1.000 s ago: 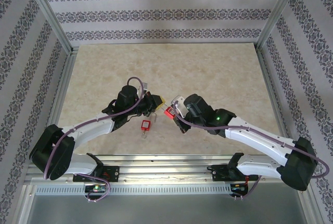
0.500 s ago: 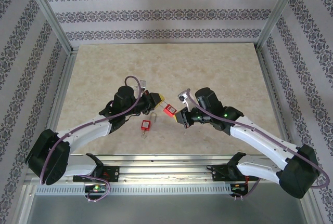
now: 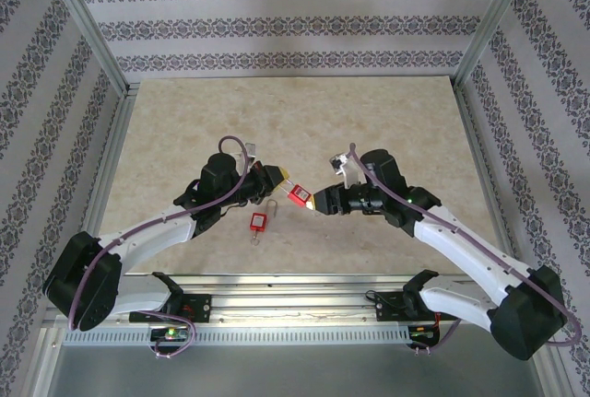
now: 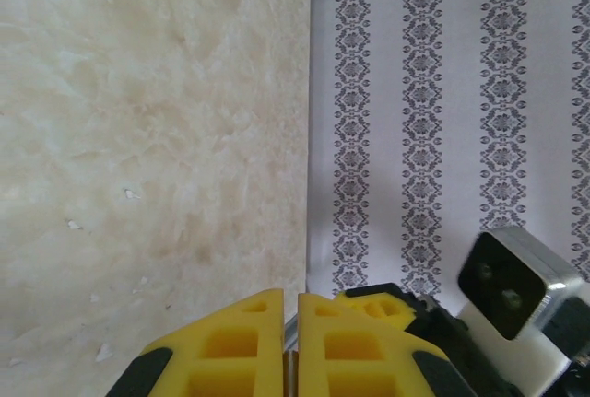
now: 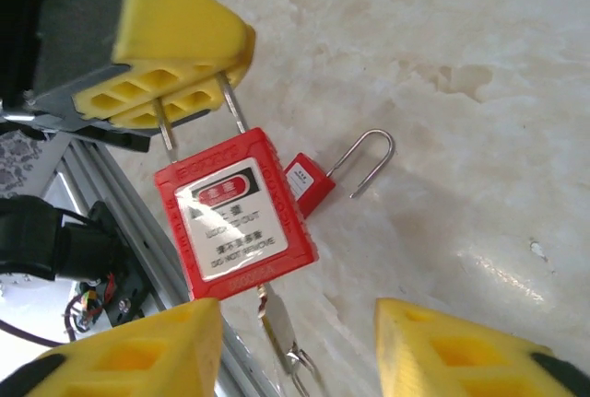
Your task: Unlock with the key
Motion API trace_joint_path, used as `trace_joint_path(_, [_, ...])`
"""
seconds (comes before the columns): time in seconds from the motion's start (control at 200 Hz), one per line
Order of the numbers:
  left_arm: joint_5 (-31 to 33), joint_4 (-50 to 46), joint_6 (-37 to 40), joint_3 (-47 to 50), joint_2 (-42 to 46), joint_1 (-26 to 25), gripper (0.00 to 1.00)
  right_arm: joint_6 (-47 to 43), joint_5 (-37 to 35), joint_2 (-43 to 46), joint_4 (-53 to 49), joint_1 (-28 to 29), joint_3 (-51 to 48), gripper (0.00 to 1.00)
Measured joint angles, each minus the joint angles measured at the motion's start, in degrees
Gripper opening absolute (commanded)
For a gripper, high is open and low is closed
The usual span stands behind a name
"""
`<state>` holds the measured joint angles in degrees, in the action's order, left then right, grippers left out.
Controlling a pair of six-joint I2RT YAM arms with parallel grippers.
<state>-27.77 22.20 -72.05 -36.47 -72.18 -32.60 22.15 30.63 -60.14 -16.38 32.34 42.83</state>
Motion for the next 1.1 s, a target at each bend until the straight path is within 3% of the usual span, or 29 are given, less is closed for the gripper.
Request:
trace_joint_path(0.135, [0.0, -2.4, 1.4, 0.0, 0.3, 0.0, 0.0, -1.1, 0.5, 1.8, 0.0, 0.1, -0.3, 0.71])
trace_joint_path(0.515, [0.0, -7.4, 5.9, -3.0, 0.8, -0.3, 0.0, -8.7, -4.5, -2.5, -1.0, 6.6, 0.9, 0.87])
trace_joint_path(0.984, [-1.4, -7.6, 7.6, -3.2, 0.9, -2.4, 0.0, -13.0, -6.3, -7.1, -0.4, 7.7, 2.8, 0.88])
trace_joint_path(1.099, [-2.1, -7.7, 8.1, -3.2, 1.3, -2.7, 0.0, -14.9, -7.1, -8.2, -0.8, 7.7, 4.2, 0.8])
